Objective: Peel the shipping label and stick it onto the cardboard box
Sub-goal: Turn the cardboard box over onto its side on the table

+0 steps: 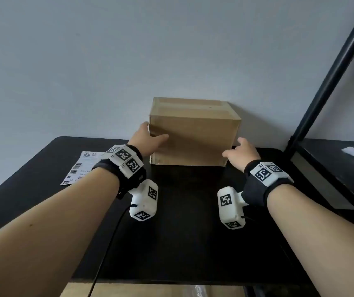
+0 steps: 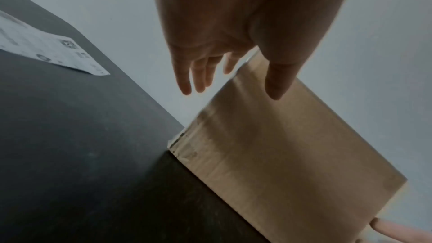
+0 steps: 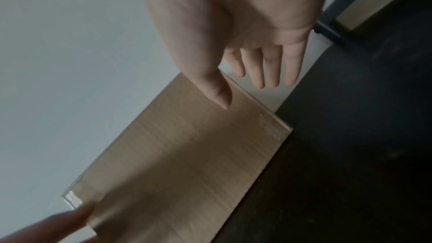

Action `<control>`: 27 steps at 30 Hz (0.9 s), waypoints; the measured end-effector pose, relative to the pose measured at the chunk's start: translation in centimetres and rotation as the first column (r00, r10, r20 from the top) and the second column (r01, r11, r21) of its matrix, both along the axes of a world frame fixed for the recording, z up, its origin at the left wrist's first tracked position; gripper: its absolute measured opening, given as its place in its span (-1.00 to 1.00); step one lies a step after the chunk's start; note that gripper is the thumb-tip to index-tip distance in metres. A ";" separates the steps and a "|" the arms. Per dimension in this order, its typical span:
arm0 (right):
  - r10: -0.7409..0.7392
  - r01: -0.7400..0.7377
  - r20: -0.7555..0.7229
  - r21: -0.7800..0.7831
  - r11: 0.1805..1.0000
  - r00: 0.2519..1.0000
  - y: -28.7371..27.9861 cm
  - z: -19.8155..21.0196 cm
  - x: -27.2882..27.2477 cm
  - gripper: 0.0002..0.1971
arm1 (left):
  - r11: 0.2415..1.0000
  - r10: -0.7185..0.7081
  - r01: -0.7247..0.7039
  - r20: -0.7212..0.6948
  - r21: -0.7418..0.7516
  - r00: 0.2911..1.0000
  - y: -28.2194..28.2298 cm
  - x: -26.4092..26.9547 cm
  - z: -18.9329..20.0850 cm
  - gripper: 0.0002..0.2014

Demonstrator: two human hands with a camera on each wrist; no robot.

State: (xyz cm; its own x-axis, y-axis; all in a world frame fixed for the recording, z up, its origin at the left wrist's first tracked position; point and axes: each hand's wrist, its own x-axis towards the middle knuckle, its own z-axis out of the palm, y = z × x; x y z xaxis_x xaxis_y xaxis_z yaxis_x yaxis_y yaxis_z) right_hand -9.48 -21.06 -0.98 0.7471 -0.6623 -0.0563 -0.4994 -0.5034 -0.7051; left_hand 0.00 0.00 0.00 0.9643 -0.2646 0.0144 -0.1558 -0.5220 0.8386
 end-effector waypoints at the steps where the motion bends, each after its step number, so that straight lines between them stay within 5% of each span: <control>1: 0.003 -0.003 0.011 0.023 1.000 1.000 0.0 -0.1 0.2 -0.25 | 1.000 -0.016 0.016 -0.004 -0.019 1.000 -0.2 0.2 -0.1 -0.26; 6: 0.000 -0.012 0.103 0.114 0.993 0.995 -0.2 -0.6 1.0 -0.61 | 0.997 -0.027 0.025 -0.017 -0.069 1.000 -0.6 0.7 -0.7 -0.42; 27: -0.030 0.043 0.236 -0.051 0.998 0.971 3.6 4.4 -5.5 -0.64 | 0.988 -0.030 0.039 0.062 -0.147 0.998 3.9 -5.6 3.4 -0.52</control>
